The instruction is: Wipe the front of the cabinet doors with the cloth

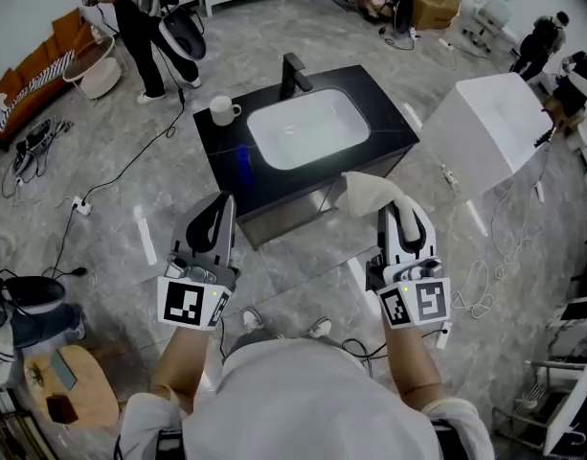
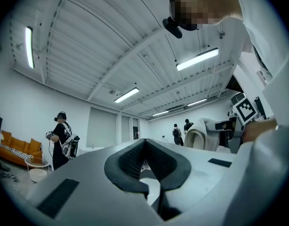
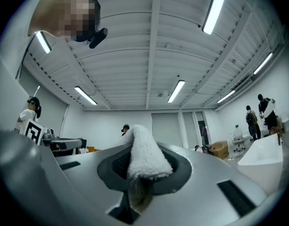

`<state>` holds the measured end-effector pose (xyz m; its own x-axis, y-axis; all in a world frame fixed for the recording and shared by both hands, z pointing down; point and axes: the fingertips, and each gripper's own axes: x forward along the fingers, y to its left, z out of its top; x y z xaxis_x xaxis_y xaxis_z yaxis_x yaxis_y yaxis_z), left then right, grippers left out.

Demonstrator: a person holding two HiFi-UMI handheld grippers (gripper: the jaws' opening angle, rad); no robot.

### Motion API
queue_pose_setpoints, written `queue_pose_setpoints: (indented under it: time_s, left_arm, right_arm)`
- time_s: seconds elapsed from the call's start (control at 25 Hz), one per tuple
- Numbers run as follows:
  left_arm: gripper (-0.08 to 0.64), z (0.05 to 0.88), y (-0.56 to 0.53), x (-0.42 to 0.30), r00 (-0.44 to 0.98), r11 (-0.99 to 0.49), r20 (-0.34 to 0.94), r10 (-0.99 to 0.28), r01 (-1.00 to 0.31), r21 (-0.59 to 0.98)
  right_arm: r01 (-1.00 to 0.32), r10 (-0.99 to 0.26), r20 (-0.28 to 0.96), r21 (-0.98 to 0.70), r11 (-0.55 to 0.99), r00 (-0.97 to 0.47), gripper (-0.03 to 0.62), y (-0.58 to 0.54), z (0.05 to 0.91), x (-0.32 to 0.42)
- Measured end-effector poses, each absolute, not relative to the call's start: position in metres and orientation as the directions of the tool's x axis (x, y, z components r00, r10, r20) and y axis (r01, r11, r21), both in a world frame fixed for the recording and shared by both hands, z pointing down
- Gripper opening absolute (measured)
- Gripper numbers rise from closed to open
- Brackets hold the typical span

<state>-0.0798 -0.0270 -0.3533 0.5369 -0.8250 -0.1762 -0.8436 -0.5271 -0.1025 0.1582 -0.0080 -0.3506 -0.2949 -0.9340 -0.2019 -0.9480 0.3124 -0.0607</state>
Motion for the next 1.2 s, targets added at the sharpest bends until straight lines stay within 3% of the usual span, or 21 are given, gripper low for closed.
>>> queue_pose_setpoints:
  time_s: [0.2, 1.2]
  left_arm:
    - [0.017, -0.368, -0.009, -0.088, 0.539, -0.532, -0.174, -0.824, -0.842, -0.092]
    - [0.017, -0.374, -0.001, -0.106, 0.482, -0.465, -0.214, -0.85, -0.876, -0.128]
  right_arm:
    - [-0.957, -0.943, -0.172, 0.009, 0.289, -0.286, 0.071, 0.018, -0.347, 0.154]
    - [-0.944, -0.94, -0.144, -0.076, 0.321, -0.308, 0.071, 0.004, -0.325, 0.14]
